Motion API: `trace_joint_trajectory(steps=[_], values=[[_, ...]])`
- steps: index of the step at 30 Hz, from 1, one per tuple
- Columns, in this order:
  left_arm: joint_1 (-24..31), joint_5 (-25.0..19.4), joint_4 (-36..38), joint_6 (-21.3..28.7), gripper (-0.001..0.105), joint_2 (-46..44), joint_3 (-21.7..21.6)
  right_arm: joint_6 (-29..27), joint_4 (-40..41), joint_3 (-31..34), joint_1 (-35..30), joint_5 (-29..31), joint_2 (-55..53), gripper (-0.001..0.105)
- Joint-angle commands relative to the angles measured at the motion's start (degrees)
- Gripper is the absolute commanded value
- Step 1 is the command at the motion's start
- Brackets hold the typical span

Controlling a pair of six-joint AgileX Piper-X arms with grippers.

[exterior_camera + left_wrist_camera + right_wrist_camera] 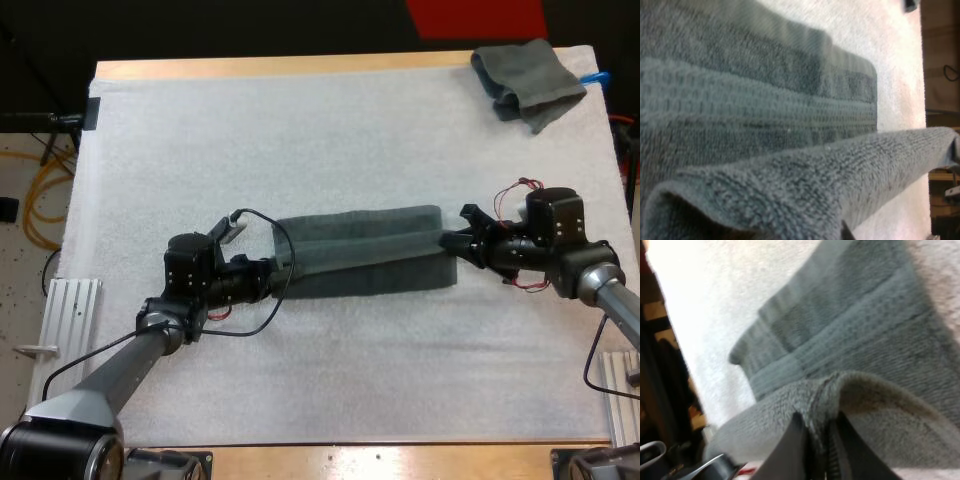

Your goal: Pick towel from pile fold and stack

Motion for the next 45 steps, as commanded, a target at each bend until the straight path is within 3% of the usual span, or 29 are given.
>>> trace_joint_trajectory(steps=[1,12,15,17,20,27,34,45], values=[[0.01,-0.77,-1.26,-0.20,0.000,-0.23,-0.59,-0.50,1.10,-0.25,0.05,2.07,-0.16,0.000],[0.01,-1.31,-1.68,2.12,0.002,-0.23,-1.14,-1.84,0.24,-0.08,0.05,1.98,0.16,0.003],[0.01,-1.56,-1.91,2.87,0.015,-0.23,-1.14,-2.84,-1.69,-0.08,0.05,0.31,0.16,0.023],[0.01,-1.76,-3.46,2.87,0.027,-0.23,-1.14,-2.83,-3.44,-0.08,0.05,0.13,0.16,0.049],[0.01,-1.80,-6.55,2.87,0.038,-0.23,-1.28,-4.87,-6.35,-0.08,0.05,-0.08,0.16,0.069],[0.01,-1.14,-12.40,2.87,0.040,-0.23,-1.42,-7.34,-11.58,-0.08,0.05,-1.10,0.16,0.070],[0.01,3.51,-13.49,3.80,0.040,-1.78,-1.62,-11.05,-10.90,-0.08,0.05,-2.37,-2.43,0.070],[0.01,2.12,-9.59,7.32,0.041,-17.93,-1.62,-23.07,2.33,-0.08,0.05,5.55,-14.36,0.070]])
